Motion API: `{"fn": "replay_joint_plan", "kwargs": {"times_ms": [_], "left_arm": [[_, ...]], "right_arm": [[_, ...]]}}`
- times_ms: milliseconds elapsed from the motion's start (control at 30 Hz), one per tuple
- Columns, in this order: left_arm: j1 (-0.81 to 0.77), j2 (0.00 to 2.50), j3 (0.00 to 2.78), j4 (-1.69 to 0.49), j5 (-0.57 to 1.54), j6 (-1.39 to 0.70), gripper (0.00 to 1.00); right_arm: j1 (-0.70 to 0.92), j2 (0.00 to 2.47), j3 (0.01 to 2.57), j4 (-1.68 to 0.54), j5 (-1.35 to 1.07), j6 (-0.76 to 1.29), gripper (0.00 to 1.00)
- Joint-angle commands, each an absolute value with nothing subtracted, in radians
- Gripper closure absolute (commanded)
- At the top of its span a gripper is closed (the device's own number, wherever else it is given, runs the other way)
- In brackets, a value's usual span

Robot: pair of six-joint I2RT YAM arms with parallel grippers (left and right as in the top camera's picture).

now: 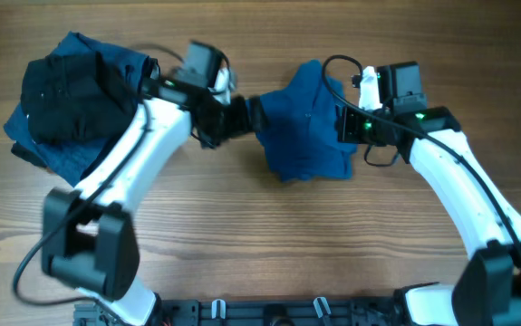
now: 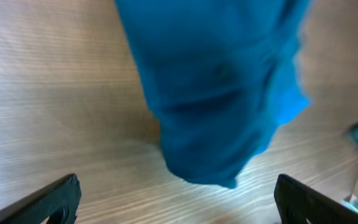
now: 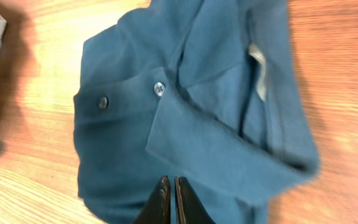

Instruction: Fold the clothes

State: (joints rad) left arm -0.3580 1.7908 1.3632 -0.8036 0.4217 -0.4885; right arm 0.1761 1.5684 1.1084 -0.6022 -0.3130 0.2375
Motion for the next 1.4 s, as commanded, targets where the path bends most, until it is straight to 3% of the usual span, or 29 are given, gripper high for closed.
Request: {"fn": "replay_joint_plan", "kwargs": {"times_ms": [0,233,500,533,633,667,733,867,1033,1233,1367], "left_arm": [[-0.374,1.863,1.270,-0.700,0.490,-0.706,0.00],[-0.419,1.980,1.214,-0.436,0.635,-0.836,0.00],[-0.490,2.130,1.214,-0.246,0.680,-0.899,0.00],[-0.491,2.148,1.214,-0.233,0.659,-0.899,0.09],[-0.485,2.145,1.214,-0.212,0.634,-0.854,0.70],[-0.481,2.135,1.215,-0.212,0.635,-0.811,0.83],[-0.467,2.094,1.215,-0.219,0.622,-0.701,0.96],[-0.427,1.961,1.218,-0.266,0.549,-0.545,0.96],[-0.264,1.690,1.352,-0.436,0.552,-0.291,0.96],[0.088,1.575,1.552,-0.624,0.538,0.052,0.96],[0.354,1.622,1.553,-0.714,0.482,0.151,0.96]], "right_arm": [[0.182,1.705,1.104,-0.567,-0.366,0.241,0.96],[0.182,1.931,1.104,-0.544,-0.429,0.328,0.96],[0.182,1.956,1.105,-0.545,-0.445,0.384,0.96],[0.182,1.956,1.105,-0.546,-0.451,0.383,0.96],[0.181,1.946,1.105,-0.589,-0.458,0.350,0.96],[0.182,1.937,1.105,-0.601,-0.457,0.334,0.96],[0.178,1.868,1.105,-0.632,-0.451,0.313,0.96],[0.170,1.662,1.106,-0.645,-0.450,0.314,0.96],[0.171,1.385,1.109,-0.585,-0.442,0.322,0.96],[0.171,1.275,1.109,-0.564,-0.451,0.397,0.96],[0.171,1.275,1.109,-0.638,-0.465,0.395,0.96]]}}
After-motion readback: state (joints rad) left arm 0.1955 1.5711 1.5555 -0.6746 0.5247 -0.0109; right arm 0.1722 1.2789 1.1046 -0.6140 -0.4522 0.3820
